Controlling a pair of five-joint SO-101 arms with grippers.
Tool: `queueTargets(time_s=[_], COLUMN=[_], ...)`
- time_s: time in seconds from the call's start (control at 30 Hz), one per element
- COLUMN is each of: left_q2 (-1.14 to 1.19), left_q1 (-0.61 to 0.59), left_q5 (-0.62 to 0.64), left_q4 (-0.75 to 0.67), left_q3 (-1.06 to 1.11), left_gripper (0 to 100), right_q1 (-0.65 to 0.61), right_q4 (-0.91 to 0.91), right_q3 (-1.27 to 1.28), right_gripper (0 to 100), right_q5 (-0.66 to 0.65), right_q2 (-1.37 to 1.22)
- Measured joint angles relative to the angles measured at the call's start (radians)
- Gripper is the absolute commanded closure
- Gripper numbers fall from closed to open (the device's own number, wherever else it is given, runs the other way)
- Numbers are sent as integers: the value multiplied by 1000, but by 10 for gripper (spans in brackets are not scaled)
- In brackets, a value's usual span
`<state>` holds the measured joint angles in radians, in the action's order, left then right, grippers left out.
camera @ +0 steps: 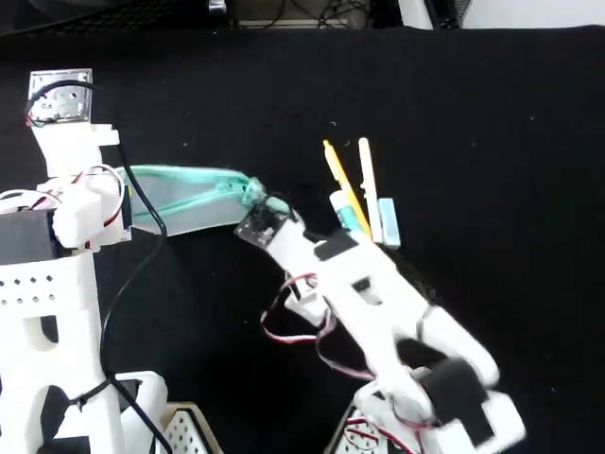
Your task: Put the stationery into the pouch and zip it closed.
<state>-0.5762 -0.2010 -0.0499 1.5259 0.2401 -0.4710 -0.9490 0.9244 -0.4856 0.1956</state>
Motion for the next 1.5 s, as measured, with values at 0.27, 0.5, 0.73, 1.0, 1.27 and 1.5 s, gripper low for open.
queueTargets(time_s=[0.27, 0.5, 0.73, 1.0, 1.27, 1.5], left_q2=[0, 0, 0, 0, -2, -2], left_q1=[0, 2, 5, 5, 5, 5], left_q5=[2, 2, 2, 2, 2, 2], left_q4=[0, 0, 0, 0, 0, 0], left_q3=[2, 2, 3, 5, 14, 15], left_gripper=[970, 970, 970, 970, 970, 970], right_q1=[5, 63, 224, 269, 152, -172], right_q4=[9, 9, -28, -219, -133, 310], right_q3=[-71, -72, -6, 38, -80, -98], right_gripper=[928, 985, 986, 986, 985, 985], right_q5=[0, -2, -43, -37, 176, 299], right_q2=[-94, -98, 69, 674, 1231, 1250])
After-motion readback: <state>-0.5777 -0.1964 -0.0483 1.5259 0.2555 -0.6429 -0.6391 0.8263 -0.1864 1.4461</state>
